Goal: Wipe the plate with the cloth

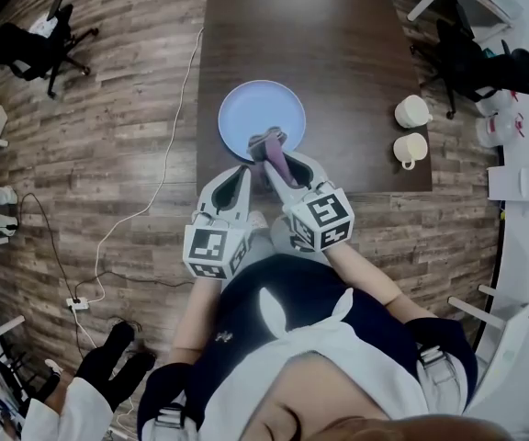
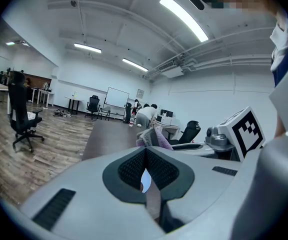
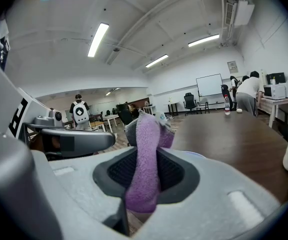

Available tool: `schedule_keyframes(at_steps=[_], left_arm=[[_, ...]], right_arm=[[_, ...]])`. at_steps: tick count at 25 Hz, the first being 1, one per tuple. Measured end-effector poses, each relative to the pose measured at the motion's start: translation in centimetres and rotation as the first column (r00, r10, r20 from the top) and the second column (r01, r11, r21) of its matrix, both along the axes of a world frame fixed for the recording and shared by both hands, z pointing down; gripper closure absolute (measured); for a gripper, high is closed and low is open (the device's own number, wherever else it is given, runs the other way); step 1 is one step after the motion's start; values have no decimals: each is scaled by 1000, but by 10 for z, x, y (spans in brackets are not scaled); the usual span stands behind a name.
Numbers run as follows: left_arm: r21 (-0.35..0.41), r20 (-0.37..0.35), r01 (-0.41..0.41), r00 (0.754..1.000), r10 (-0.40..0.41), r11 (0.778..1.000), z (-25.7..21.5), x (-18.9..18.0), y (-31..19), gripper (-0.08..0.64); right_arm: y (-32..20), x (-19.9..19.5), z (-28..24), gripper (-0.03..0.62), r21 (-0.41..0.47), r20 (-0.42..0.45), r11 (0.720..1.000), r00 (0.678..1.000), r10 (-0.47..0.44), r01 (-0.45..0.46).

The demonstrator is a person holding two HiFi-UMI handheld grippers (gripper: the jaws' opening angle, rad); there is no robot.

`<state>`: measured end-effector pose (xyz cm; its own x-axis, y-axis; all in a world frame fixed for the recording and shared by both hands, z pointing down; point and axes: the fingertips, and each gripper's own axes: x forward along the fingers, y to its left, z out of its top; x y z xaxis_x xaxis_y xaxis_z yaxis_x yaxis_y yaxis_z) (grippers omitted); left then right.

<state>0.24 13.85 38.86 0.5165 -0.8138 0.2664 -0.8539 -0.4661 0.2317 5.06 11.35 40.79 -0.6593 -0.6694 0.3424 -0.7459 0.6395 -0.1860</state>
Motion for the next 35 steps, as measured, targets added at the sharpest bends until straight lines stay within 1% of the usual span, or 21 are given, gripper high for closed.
schedule_keyframes(at_steps=[8, 18, 29, 35], left_arm=[[-23, -5, -15, 1000, 15, 1000, 13, -15, -9, 557], [-37, 8, -16, 1000, 16, 999, 22, -19, -26, 556], [-65, 17, -1, 1000, 2, 998, 34, -33, -54, 557], [-95, 14, -1, 1000, 3, 995, 48, -40, -70, 557]], right_arm=[[-8, -18, 11, 491, -16, -44, 999, 998, -50, 50], [-28, -18, 25, 491, -36, -89, 996, 993, -82, 79], [-59, -35, 49, 491, -89, -146, 983, 975, -170, 158], [-70, -47, 63, 490, -128, -181, 971, 958, -225, 204]])
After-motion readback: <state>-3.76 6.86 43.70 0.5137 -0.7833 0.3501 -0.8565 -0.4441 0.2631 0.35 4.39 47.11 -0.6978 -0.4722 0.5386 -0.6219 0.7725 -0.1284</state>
